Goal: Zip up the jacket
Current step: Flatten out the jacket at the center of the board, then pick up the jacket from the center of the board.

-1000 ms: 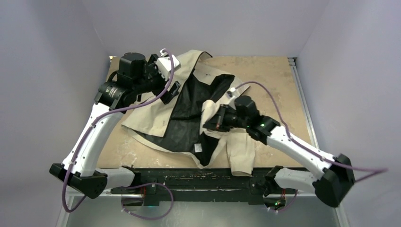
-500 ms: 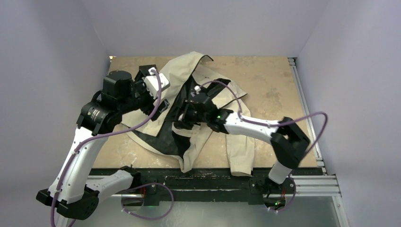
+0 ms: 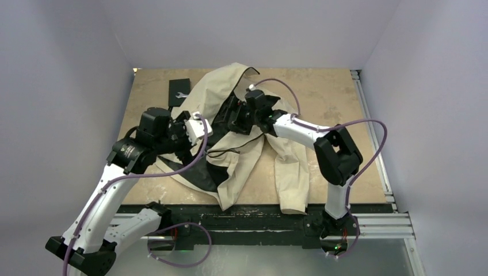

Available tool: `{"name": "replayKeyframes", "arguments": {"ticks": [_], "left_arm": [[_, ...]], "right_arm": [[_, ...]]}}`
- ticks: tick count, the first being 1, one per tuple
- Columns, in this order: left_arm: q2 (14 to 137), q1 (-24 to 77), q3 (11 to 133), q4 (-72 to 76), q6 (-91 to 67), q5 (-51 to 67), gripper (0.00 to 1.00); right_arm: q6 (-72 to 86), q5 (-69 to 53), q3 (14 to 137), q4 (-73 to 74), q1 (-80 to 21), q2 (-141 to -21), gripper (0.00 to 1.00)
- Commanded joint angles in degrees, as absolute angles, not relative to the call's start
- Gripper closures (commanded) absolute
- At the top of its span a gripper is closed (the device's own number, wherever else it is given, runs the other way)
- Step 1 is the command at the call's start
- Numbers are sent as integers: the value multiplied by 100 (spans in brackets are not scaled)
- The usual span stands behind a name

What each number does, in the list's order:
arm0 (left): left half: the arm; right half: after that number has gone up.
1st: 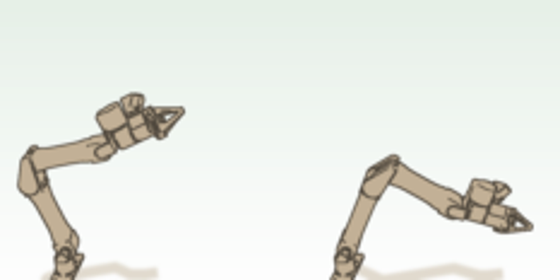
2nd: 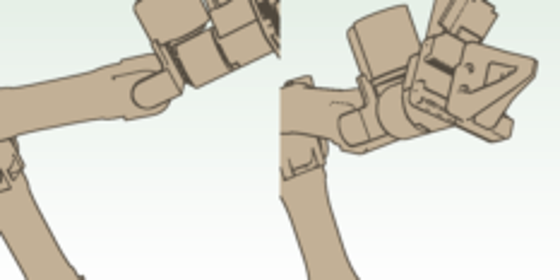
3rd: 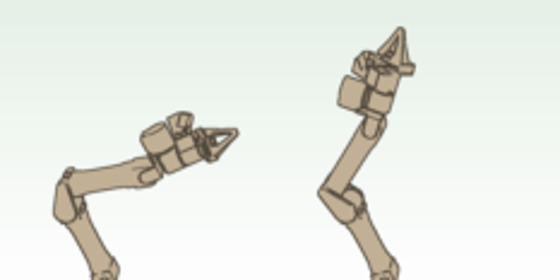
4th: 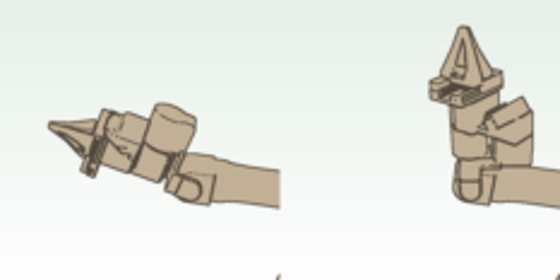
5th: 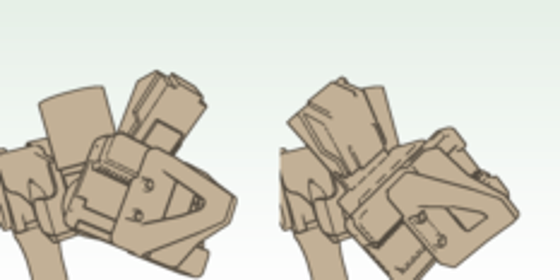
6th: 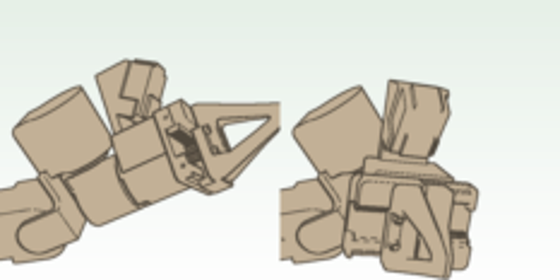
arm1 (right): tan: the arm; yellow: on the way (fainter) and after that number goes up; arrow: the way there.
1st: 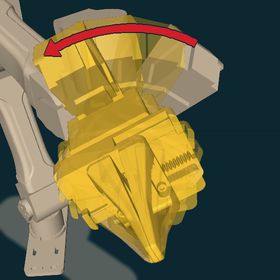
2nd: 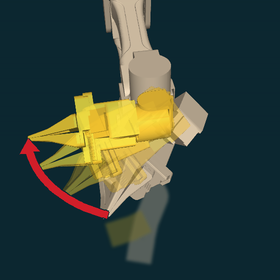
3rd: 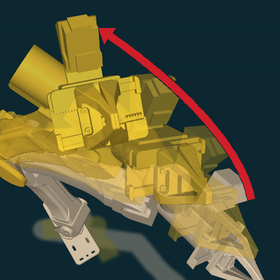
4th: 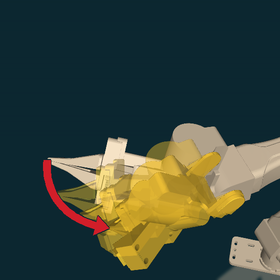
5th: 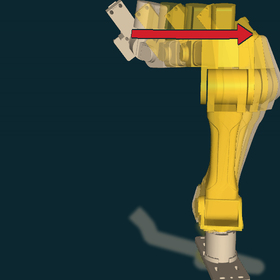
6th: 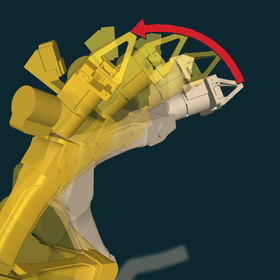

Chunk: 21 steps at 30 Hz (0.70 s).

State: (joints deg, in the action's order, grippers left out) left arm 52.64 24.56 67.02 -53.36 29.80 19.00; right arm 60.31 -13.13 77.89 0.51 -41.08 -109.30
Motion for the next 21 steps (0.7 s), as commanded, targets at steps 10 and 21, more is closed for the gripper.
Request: {"name": "replayKeyframes", "arguments": {"ticks": [10,21], "left_arm": [[6025,3772,6014,-3654,2373,2011,1],[6321,5897,4975,-2492,2441,-229,1]], "right_arm": [[4713,-354,6689,1401,-3480,-8436,7],[5213,-883,5426,415,-3454,-8482,12]]}}
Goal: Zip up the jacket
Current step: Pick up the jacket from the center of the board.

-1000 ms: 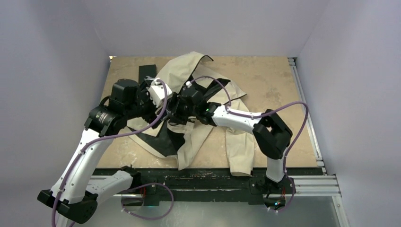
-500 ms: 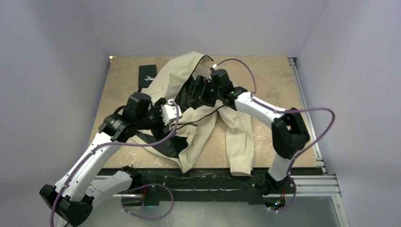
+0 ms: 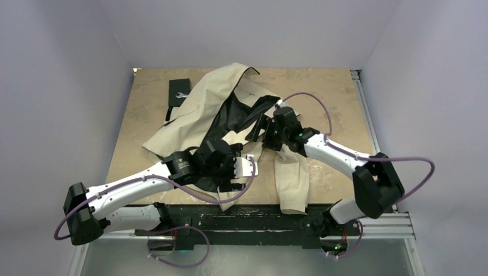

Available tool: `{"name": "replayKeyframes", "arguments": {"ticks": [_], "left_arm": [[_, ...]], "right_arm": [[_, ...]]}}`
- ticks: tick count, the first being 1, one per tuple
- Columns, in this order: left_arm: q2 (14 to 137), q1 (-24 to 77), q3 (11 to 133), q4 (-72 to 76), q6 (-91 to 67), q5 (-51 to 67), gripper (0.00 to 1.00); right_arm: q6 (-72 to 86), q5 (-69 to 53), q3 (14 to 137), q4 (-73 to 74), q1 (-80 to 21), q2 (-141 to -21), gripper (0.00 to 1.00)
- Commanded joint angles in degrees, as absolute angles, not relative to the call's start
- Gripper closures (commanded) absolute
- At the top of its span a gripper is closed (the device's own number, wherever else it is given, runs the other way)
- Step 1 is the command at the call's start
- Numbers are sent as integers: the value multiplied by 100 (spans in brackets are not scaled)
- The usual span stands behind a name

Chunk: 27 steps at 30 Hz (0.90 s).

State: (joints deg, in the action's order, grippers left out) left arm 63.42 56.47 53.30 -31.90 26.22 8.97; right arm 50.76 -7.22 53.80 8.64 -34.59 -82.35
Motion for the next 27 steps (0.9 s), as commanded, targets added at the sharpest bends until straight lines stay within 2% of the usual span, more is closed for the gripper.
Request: {"name": "replayKeyframes", "arguments": {"ticks": [1,7,11,18,20,27], "left_arm": [[6324,5925,4860,-2352,2357,-459,1],[6951,6098,4682,-1418,2122,-1847,3],[7483,6190,4795,-1212,1909,-2078,6],[7585,6530,4392,-1117,1905,-2626,20],[7577,6530,4266,-1062,2148,-2809,28],[7420,6530,4128,-1598,2327,-2845,66]], "right_arm": [[5266,-856,5464,344,-3450,-8568,12],[5429,-834,5757,28,-3445,-9173,14],[5518,-812,5847,-195,-3430,-9420,16],[5536,-741,6024,-259,-3366,-9603,19],[5537,-711,6029,-273,-3339,-9631,21],[5503,-642,6013,-327,-3085,-9735,33]]}}
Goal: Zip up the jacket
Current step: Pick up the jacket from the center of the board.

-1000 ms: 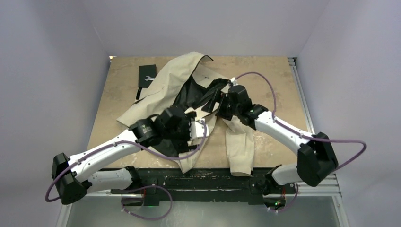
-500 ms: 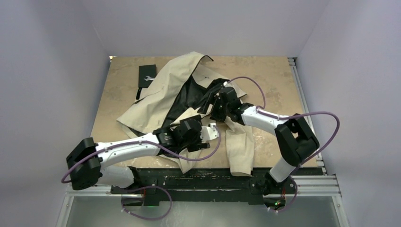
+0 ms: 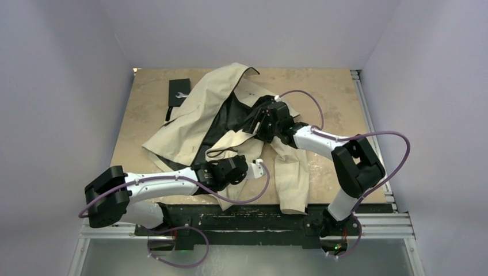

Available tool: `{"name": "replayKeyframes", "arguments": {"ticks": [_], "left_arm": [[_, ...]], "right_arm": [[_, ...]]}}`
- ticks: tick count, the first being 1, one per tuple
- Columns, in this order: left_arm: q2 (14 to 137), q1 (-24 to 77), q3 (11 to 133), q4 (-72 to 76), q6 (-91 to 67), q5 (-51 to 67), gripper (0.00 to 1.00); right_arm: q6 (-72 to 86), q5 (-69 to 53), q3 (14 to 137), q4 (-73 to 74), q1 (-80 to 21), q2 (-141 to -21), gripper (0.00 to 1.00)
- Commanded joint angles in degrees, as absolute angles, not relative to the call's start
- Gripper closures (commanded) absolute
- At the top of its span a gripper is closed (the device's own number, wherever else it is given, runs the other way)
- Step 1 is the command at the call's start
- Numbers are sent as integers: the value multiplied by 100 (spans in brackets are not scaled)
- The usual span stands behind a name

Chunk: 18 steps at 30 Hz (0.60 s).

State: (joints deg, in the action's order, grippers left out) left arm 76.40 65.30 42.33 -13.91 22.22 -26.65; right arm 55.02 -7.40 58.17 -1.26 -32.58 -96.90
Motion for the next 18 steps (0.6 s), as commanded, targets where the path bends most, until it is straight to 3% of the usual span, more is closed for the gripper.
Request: {"name": "replayKeyframes", "arguments": {"ticks": [1,5,6,8,12,18], "left_arm": [[7363,6530,4096,-1644,2309,-2788,71],[7157,6482,4088,-1722,2283,-2732,98],[7077,6430,4111,-1727,2274,-2747,100],[6834,6257,4251,-1819,2203,-2677,100],[5983,5648,4491,-1859,2103,-2060,100],[4281,5390,4131,-1329,2695,-1543,100]], "right_arm": [[5483,-631,6012,-333,-3042,-9743,36],[5337,-467,5997,-255,-2891,-9740,52],[5313,-440,5961,-236,-2833,-9734,59],[5292,-429,5875,-228,-2689,-9684,72],[5239,-407,5664,-210,-2362,-9414,88],[5130,-203,5263,-9,-2003,-8752,97]]}}
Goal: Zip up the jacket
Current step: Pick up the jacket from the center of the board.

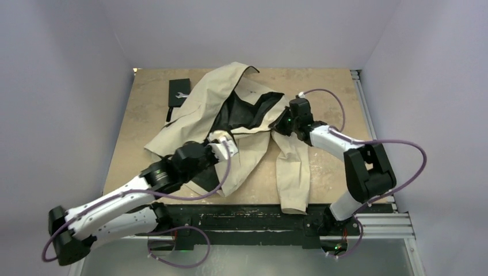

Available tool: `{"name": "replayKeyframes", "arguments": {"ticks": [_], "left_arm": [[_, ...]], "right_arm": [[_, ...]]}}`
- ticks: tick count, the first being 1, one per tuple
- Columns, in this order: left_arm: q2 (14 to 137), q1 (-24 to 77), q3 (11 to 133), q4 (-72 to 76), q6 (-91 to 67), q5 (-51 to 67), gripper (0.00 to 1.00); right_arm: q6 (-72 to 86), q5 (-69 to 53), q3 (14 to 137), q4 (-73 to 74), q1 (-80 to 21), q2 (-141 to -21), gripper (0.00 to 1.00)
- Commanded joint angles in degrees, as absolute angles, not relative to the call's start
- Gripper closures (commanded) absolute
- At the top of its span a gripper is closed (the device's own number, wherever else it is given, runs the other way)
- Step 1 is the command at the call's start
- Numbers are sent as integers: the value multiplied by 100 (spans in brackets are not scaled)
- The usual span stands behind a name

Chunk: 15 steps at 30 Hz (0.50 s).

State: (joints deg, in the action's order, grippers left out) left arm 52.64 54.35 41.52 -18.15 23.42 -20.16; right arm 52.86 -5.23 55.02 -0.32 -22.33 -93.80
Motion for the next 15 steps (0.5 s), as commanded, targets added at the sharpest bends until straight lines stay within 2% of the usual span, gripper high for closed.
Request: {"name": "replayKeyframes", "arguments": {"ticks": [1,4,7,10,12,15], "left_arm": [[4087,5392,4069,-1275,2721,-1569,100],[3849,5388,3993,-1145,2634,-1806,100],[3744,5388,3950,-956,2607,-1627,100],[3766,5388,4005,-694,2656,-1382,100],[3883,5390,4173,-682,2657,-1134,100],[3977,5389,4432,-633,2654,-662,100]], "right_arm": [[5133,-186,5159,-9,-1944,-8606,98],[5148,-123,4773,178,-1815,-8108,97],[5159,-205,4307,216,-1786,-7560,84],[4909,-513,3995,324,-1791,-7120,65],[4540,-719,3899,373,-1793,-6798,45],[3867,-1227,3949,505,-1790,-6242,27]]}}
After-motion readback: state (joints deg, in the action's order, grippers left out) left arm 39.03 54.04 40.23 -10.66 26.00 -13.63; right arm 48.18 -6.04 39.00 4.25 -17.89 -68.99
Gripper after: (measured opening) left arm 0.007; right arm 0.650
